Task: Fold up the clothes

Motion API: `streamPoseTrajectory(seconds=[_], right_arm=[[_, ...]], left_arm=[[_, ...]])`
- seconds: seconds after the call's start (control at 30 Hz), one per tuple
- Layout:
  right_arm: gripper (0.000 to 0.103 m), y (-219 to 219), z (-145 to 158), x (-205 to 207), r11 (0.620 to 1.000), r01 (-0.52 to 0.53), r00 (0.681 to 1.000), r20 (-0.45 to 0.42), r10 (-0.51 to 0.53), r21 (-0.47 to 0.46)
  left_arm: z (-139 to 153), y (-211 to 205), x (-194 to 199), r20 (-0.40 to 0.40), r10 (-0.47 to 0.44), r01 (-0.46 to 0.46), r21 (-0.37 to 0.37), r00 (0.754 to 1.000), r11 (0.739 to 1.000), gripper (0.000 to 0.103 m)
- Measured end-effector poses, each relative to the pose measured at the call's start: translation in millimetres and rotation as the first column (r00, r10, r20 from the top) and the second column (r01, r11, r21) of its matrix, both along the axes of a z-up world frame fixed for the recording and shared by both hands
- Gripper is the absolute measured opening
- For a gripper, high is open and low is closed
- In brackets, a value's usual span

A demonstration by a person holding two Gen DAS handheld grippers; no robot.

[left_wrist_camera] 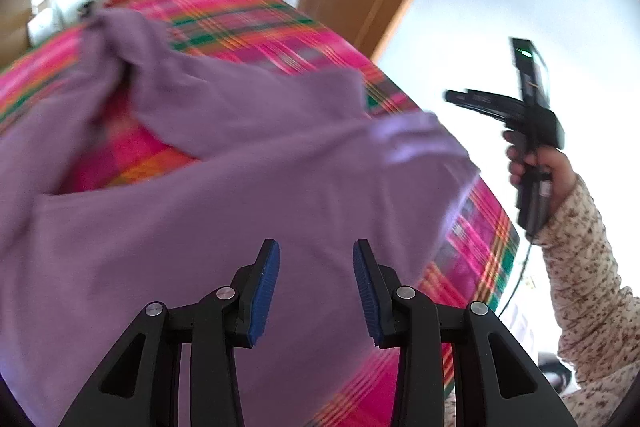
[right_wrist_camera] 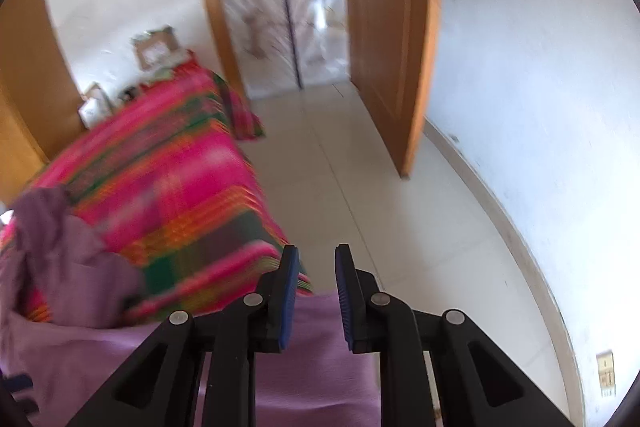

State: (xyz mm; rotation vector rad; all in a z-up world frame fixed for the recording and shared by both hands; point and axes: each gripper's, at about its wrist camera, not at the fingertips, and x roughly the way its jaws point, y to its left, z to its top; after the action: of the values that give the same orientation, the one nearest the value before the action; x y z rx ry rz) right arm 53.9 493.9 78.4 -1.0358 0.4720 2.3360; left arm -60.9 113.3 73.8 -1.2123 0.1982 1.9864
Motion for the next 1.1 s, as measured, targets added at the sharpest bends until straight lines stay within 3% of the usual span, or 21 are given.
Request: streamPoseTrajectory(seconds=[0.17,0.37,0.47,0.53,0.67,0.73,0.77,0.83,0.97,1.1], right_arm=[[0.021,-33.4,62.5,-15.6,0.992,-0.105,0.988,-0.104,0.112,0.068],[0.021,-78.8,141.2,-44.5,0.968,-0.209,0.952,-0.198,0.234,0.142],[0.022,-100.4,182.9,-62.0,0.952,-0.254,0.925,-0.245,0.292,0.173],[0.027,-115.6,207.2,-80.1,0.933,-0.301,0.902,-0.258,0.345,0.195],[0.029,-137.9,235.6,-112.8,0.922,-0.322,0.878,-0.297,0.376,0.214],[0.035,-150.3,230.1,-136.5,0.892,-0.405,0.845,-0.29,0.448,0.2],[0.035,-155.9,221.9,-146.7,0.882,-0.433,0.844,-0.26,0.469,0.184],[0.035,-167.8,194.8,-177.4,0.855,-0.5,0.841,-0.159,0.517,0.135],[0.035,-187.8,126.8,-222.6,0.81,-0.576,0.816,0.009,0.579,0.108],[0.035,-189.6,70.8,-247.8,0.78,-0.625,0.779,0.055,0.625,-0.013]], left_arm=[[35.9,-59.2,-15.0,-0.112,0.121,-0.124,-0.015,0.986,0.992,0.04],[84.2,-138.3,-37.6,-0.235,0.248,-0.272,-0.075,0.94,0.959,0.04],[106.6,-168.1,-52.7,-0.251,0.298,-0.326,-0.076,0.921,0.942,0.04],[117.9,-180.6,-63.2,-0.254,0.296,-0.324,-0.077,0.921,0.943,0.04],[130.8,-190.2,-99.6,-0.293,0.322,-0.368,-0.119,0.9,0.922,0.04],[122.1,-185.4,-117.2,-0.283,0.29,-0.342,-0.156,0.914,0.927,0.04],[114.0,-182.0,-127.7,-0.284,0.281,-0.34,-0.185,0.917,0.922,0.04],[95.2,-178.5,-147.2,-0.27,0.283,-0.345,-0.224,0.921,0.911,0.04],[58.6,-168.3,-176.9,-0.184,0.258,-0.298,-0.246,0.949,0.922,0.04],[24.7,-154.7,-206.4,-0.132,0.211,-0.241,-0.28,0.968,0.929,0.04]])
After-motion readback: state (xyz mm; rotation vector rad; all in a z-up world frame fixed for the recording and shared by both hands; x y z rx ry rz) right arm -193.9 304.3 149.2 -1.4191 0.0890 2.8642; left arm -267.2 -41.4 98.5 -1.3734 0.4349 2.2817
